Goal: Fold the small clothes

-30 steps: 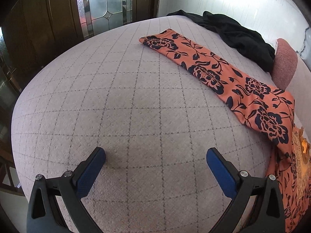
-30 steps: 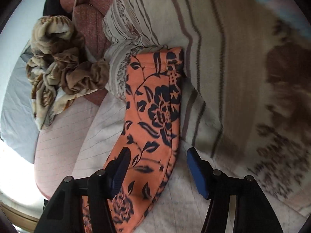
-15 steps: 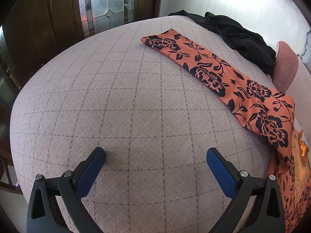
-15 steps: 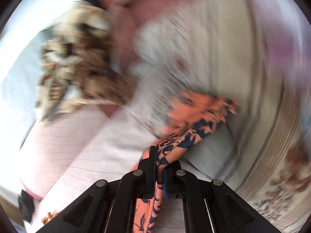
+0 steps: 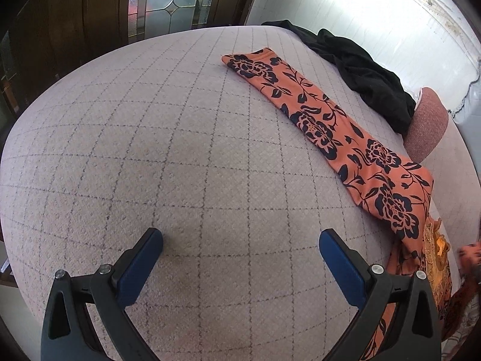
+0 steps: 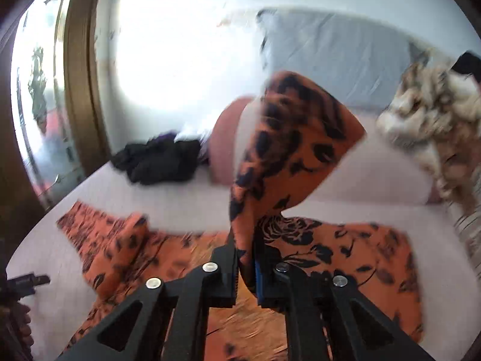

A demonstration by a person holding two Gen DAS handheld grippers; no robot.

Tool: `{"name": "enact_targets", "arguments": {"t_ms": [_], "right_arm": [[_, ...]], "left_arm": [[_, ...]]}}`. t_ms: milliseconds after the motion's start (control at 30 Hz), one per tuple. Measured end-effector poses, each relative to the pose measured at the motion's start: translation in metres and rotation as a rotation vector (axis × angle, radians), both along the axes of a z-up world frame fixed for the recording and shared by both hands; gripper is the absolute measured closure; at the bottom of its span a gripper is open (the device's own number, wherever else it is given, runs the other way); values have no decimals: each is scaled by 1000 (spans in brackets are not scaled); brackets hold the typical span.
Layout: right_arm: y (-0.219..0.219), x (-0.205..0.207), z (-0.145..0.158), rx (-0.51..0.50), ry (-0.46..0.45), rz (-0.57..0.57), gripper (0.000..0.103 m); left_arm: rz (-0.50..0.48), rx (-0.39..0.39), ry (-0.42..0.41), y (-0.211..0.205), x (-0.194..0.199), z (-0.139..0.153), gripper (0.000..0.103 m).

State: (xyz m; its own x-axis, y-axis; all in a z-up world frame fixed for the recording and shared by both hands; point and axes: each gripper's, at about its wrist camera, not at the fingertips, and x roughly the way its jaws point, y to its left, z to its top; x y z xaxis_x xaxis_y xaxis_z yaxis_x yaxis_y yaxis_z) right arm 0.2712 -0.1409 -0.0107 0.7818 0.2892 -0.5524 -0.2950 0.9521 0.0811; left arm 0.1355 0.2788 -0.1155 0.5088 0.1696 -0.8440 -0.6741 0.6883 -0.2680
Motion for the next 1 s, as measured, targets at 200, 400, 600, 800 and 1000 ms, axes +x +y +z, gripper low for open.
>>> {"name": "enact_targets", "arguments": {"t_ms": [200, 400, 600, 800, 1000], "right_arm": [[45, -10, -97, -38, 243, 79, 22], [-15, -12, -45, 148, 204, -1, 17], [-93, -39, -50, 238, 210, -113, 17], [-153, -89, -66, 337, 215, -149, 17], [-186, -94, -74, 499, 203, -167, 17]], "left_arm": [[-4, 3, 11, -1, 0, 1, 0], [-13, -17, -22, -4, 0, 6, 0], [-155, 79, -186, -43, -9, 44, 0], [-549, -27, -283, -153, 20, 79, 0], [-594, -347, -222, -204, 97, 48, 2]]}}
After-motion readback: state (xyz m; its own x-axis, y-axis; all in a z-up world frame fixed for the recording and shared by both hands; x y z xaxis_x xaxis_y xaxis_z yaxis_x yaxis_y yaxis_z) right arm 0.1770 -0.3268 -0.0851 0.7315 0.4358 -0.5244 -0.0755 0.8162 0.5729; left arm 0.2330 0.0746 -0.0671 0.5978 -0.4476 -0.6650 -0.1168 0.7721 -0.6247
